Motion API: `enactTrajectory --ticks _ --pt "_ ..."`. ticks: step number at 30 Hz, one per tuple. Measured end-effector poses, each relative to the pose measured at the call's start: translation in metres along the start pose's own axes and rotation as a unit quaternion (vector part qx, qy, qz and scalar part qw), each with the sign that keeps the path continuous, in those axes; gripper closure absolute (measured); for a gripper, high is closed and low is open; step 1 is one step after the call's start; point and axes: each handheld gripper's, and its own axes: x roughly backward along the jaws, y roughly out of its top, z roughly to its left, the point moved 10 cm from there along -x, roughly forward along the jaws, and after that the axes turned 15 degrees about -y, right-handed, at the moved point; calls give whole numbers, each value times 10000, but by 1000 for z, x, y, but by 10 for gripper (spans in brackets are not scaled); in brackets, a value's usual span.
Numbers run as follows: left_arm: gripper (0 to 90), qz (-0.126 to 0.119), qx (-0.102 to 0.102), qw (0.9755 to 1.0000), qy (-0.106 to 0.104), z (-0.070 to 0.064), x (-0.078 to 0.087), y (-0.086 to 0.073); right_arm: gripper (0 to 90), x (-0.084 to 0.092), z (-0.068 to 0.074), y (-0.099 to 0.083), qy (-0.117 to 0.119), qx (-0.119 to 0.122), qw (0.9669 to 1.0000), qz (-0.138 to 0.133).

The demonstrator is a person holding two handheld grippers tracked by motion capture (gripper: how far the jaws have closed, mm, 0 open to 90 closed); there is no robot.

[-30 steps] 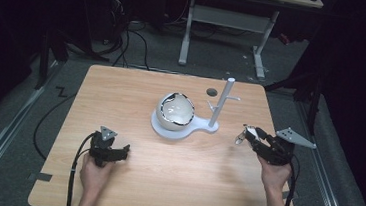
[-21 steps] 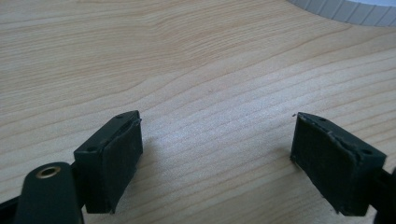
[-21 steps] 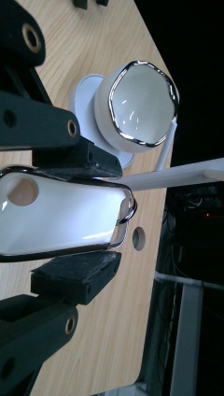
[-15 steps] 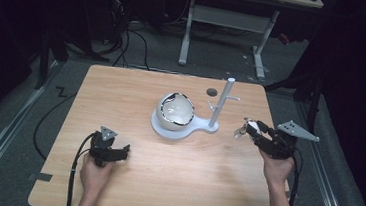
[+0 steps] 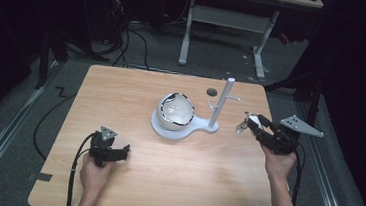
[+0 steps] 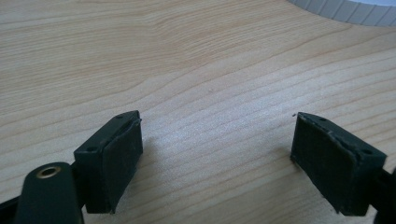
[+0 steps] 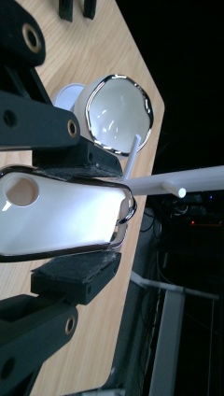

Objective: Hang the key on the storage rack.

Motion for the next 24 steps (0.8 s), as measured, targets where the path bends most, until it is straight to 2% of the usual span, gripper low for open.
enactTrajectory --ticks 24 --pt "170 0 1 10000 2 0 0 0 534 -3 6 32 140 10 9997 -224"
